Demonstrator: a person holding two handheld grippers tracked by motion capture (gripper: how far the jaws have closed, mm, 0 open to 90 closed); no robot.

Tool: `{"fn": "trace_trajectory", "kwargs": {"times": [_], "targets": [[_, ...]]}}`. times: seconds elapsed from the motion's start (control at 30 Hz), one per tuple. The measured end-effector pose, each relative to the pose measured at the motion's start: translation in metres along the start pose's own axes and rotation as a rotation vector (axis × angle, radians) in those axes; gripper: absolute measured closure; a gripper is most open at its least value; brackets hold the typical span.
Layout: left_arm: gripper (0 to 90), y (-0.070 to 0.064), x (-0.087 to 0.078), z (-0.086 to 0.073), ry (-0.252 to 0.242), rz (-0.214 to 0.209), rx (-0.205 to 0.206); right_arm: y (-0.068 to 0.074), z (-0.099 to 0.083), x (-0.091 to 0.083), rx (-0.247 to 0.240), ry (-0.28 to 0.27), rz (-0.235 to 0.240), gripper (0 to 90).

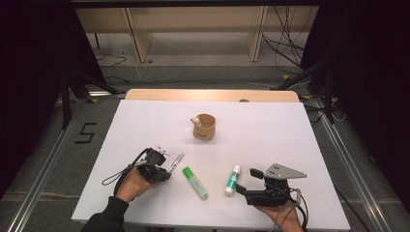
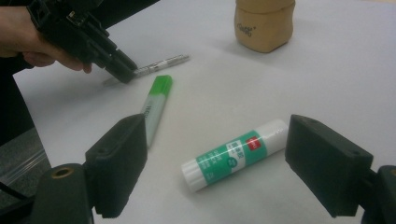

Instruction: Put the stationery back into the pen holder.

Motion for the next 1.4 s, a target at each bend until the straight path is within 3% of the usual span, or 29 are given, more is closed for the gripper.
{"fn": "trace_trajectory", "kwargs": {"times": [0.13, 0.33, 0.5, 0.87, 1.1, 1.4], "targets": [[74.9, 0.0, 0.001, 0.001, 0.011, 0.023, 0.005, -0.001, -0.001, 0.0, 0.001, 0.004, -0.002, 21.9], [79.0, 0.0, 0.001, 0.0, 0.006, 0.025, -0.022, 0.001, -0.001, 0.001, -0.004, 0.006, 0.002, 22.3], [79.2, 0.003, 0.0, 0.0, -0.012, 0.0, -0.048, 0.001, -0.001, 0.001, -0.003, 0.006, 0.002, 22.5], [79.3, 0.003, -0.02, 0.003, -0.052, -0.055, -0.044, 0.002, 0.0, 0.001, -0.007, -0.002, 0.004, 22.6], [79.3, -0.008, -0.039, 0.005, -0.072, -0.109, 0.001, 0.004, 0.001, 0.0, -0.015, -0.009, 0.005, 22.6], [79.3, -0.033, -0.05, 0.01, -0.072, -0.184, 0.07, 0.009, 0.004, -0.001, -0.036, -0.018, 0.003, 22.5]]}}
Point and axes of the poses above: each handheld gripper's, and its own axes: x roughly forward along the jaws, z roughly out of its top, y roughly to its left, the point moved 6 cm from there along x, roughly forward along the jaws, and after that the axes turned 3 degrees about -y, right-handed, at the moved point
